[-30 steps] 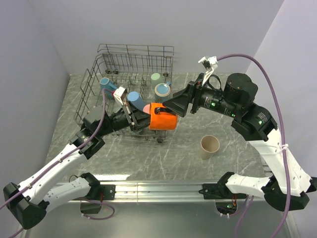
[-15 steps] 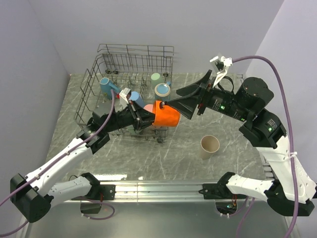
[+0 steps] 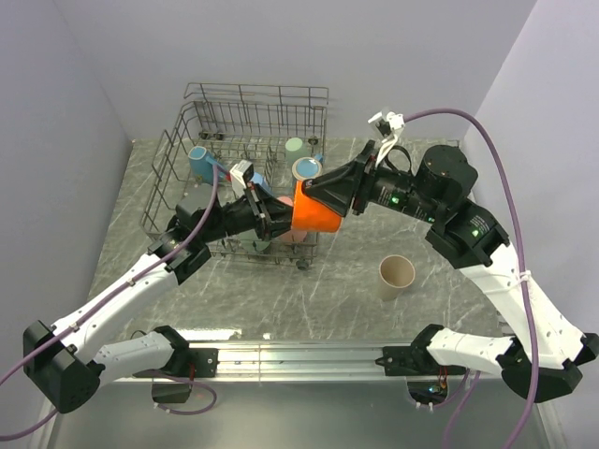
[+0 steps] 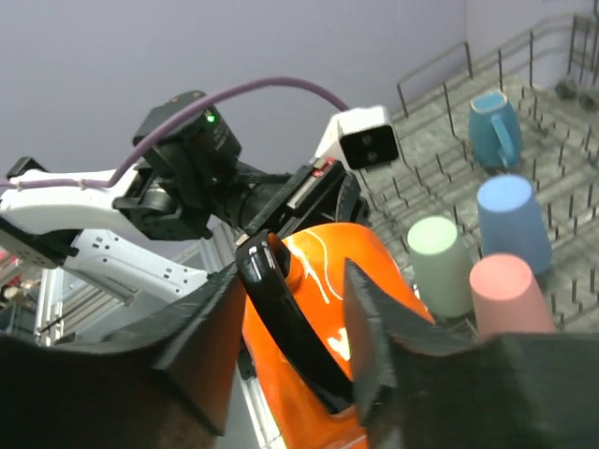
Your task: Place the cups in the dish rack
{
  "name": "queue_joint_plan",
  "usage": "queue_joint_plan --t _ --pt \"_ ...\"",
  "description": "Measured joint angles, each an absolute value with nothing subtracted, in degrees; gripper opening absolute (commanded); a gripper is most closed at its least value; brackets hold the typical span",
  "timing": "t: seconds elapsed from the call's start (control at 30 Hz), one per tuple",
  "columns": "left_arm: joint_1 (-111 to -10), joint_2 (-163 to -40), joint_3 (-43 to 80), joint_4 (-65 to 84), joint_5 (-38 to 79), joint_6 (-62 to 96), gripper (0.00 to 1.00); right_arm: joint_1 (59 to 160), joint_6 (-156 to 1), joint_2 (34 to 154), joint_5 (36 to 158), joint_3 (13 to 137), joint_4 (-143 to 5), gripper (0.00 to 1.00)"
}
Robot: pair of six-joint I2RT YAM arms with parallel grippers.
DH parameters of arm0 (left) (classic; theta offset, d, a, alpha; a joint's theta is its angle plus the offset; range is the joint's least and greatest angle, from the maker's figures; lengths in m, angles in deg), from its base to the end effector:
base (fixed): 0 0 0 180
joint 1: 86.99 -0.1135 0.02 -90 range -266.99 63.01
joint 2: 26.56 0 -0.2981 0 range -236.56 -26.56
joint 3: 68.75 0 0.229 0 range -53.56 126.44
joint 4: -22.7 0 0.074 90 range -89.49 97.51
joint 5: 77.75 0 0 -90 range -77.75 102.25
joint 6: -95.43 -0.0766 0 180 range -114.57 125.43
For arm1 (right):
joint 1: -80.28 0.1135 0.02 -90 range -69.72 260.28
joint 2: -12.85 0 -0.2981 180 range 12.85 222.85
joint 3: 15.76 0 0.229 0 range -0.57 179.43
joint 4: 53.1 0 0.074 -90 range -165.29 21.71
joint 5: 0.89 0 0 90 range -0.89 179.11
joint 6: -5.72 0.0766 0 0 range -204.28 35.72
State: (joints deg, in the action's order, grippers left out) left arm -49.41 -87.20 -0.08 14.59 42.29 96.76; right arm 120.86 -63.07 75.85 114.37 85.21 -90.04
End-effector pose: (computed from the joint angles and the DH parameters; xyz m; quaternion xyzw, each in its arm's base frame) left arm 0.1675 -0.1773 0.4051 -0.1456 0.6924 -0.6948 0.1288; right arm 0.1371 0.1604 0.5226 -0.2688 0.6478 0.4889 0.5187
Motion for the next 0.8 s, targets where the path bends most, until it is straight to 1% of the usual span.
queue_joint_plan --t 0.03,0.07,0.1,0.13,0.17,0.33,0.43,0.47,0.53,0.63,0.8 --pt "-49.4 -87.2 -0.1 15.2 42.8 98.1 0.0 120.9 -63.6 75.9 114.8 85.2 -89.2 0.34" --pt "-49.5 -87.2 -0.3 15.7 43.5 99.1 0.0 121.0 -64.3 75.8 115.7 85.2 -88.4 0.26" --pt "-49.5 -87.1 -0.6 16.4 44.3 100.4 0.0 121.2 -65.2 75.8 116.7 85.2 -87.8 0.12" --pt "-49.5 -87.1 -0.9 16.8 45.1 101.6 0.0 121.4 -66.2 75.8 117.6 85.2 -87.5 0.03" --pt "-49.5 -87.1 -1.0 16.8 45.9 102.9 0.0 121.8 -66.7 75.8 118.8 85.2 -87.2 0.0" --pt "-49.7 -87.0 -1.4 17.6 46.5 103.4 0.0 122.8 -66.7 75.9 118.8 85.2 -86.9 0.0" --pt "-50.1 -87.0 0.2 13.3 46.1 101.2 0.17 122.8 -66.8 76.4 117.8 85.4 -87.1 0.0" --pt "-50.1 -87.0 1.5 10.5 45.5 99.7 0.27 122.8 -66.6 76.8 116.9 85.6 -87.2 0.0" --pt "-50.2 -87.0 4.9 3.7 41.9 95.4 0.39 122.9 -65.3 78.1 114.9 86.8 -88.2 0.0" --pt "-50.8 -86.3 8.8 -5.2 36.1 90.3 0.48 123.2 -63.8 81.0 112.4 89.1 -89.8 0.0" --pt "-53.0 -83.0 9.8 -15.2 29.5 84.6 0.53 123.5 -62.4 86.0 109.6 93.1 -95.7 0.0"
